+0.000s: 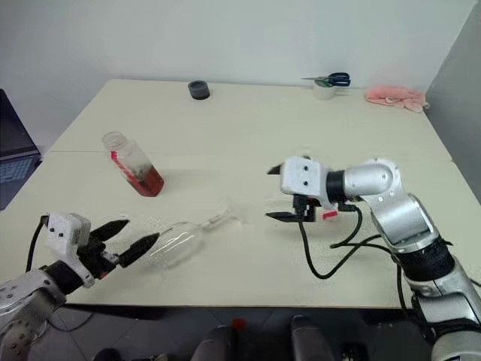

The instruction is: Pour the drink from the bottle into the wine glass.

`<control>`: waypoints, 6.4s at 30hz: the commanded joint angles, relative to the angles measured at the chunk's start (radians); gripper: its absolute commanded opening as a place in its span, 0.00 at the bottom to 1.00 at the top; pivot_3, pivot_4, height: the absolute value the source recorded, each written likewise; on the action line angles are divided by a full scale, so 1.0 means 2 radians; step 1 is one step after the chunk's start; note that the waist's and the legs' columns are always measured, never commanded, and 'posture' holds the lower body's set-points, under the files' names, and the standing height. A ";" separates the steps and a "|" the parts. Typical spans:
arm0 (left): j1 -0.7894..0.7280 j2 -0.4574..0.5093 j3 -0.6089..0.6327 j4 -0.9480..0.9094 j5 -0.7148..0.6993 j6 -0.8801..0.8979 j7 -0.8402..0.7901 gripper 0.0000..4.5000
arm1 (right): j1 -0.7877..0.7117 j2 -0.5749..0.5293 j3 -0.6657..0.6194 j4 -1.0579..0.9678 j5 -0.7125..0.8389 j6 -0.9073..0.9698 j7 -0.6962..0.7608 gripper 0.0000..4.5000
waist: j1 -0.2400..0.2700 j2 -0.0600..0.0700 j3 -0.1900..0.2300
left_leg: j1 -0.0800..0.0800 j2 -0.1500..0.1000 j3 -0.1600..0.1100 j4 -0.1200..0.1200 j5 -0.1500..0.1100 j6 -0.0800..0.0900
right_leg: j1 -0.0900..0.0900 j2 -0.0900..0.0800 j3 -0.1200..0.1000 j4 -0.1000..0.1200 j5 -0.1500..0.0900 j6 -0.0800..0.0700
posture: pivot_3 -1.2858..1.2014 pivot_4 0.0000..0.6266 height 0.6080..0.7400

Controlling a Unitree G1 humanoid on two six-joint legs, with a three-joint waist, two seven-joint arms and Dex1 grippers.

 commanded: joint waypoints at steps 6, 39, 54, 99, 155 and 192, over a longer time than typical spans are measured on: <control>0.014 0.010 0.013 0.011 0.024 -0.011 -0.017 1.00 | -0.075 0.086 0.113 0.103 -0.091 -0.034 -0.008 0.99 | 0.002 0.000 0.000 | 0.000 0.000 0.000 0.000 0.000 0.000 | 0.000 0.000 0.000 0.000 0.000 0.000 | 0.52 0.24 1.00; -0.100 0.002 0.006 0.076 0.059 -0.048 0.015 1.00 | -0.154 0.198 0.120 0.343 -0.204 -0.247 -0.031 0.99 | 0.003 0.000 0.000 | -0.001 0.001 -0.001 0.000 0.000 0.000 | -0.001 0.000 -0.001 0.001 0.001 -0.004 | 0.52 0.24 1.00; -0.255 -0.044 -0.117 0.190 0.109 -0.105 0.002 1.00 | -0.165 0.166 0.087 0.359 -0.217 -0.238 -0.037 0.99 | 0.003 0.000 0.000 | -0.002 0.000 -0.001 -0.001 0.000 -0.001 | -0.002 0.000 -0.002 0.001 0.002 -0.004 | 0.52 0.24 1.00; -0.189 -0.053 -0.135 0.092 0.139 -0.080 0.025 1.00 | -0.162 0.151 0.083 0.340 -0.213 -0.230 -0.030 0.99 | 0.002 0.000 0.000 | -0.003 0.000 -0.001 0.000 0.000 -0.001 | -0.003 0.000 -0.001 0.001 0.002 -0.004 | 0.52 0.24 1.00; -0.089 -0.001 0.005 -0.026 0.004 0.022 -0.004 1.00 | -0.051 0.342 -0.112 0.338 0.121 -0.120 -0.197 0.04 | 0.004 -0.001 0.000 | -0.001 0.000 -0.004 0.000 0.001 -0.002 | 0.000 0.000 -0.003 0.001 0.001 -0.004 | 0.52 0.24 1.00; -0.087 0.003 0.031 -0.060 -0.040 0.047 0.029 1.00 | -0.051 0.384 -0.150 0.764 -0.069 -0.408 -0.379 0.04 | -0.015 -0.006 -0.044 | -0.001 0.001 -0.002 -0.001 0.002 -0.008 | 0.000 0.002 -0.001 0.002 0.002 -0.004 | 0.52 0.00 1.00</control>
